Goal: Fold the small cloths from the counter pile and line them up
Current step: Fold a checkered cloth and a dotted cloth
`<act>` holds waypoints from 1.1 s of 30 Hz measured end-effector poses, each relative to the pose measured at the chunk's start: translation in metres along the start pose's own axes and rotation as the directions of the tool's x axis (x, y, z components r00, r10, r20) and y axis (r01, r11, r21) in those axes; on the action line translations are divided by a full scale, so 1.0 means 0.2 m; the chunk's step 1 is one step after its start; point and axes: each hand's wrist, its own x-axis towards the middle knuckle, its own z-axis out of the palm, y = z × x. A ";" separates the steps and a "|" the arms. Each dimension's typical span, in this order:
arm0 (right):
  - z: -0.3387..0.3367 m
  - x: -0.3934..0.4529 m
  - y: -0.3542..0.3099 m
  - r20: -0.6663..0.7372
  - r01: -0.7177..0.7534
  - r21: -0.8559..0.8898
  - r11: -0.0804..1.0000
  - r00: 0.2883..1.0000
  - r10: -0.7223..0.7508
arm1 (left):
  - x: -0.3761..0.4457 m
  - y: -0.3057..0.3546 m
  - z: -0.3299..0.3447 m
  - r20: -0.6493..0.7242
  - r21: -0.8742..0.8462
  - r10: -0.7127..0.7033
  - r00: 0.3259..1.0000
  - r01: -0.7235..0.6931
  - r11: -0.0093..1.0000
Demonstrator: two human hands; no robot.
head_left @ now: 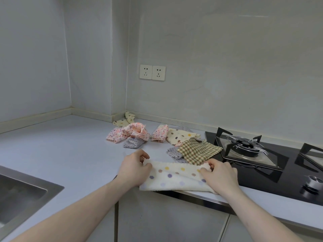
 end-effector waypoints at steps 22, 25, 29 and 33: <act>-0.33 0.09 -0.41 0.118 -0.106 0.436 0.894 0.991 0.060 | -0.05 -0.01 -0.01 0.021 -0.044 0.155 0.988 -0.154 0.987; -0.29 0.07 -0.53 0.187 -0.107 0.471 0.876 0.982 0.019 | -0.04 -0.01 -0.01 0.006 -0.077 0.115 0.993 -0.115 0.990; -0.22 0.03 -0.68 0.310 -0.180 0.555 0.812 0.951 -0.001 | -0.02 0.00 -0.03 0.000 -0.137 0.050 0.999 -0.050 0.989; -0.12 0.00 -0.76 0.403 -0.268 0.620 0.738 0.915 -0.006 | -0.02 -0.01 -0.04 -0.007 -0.184 0.029 1.000 -0.029 0.982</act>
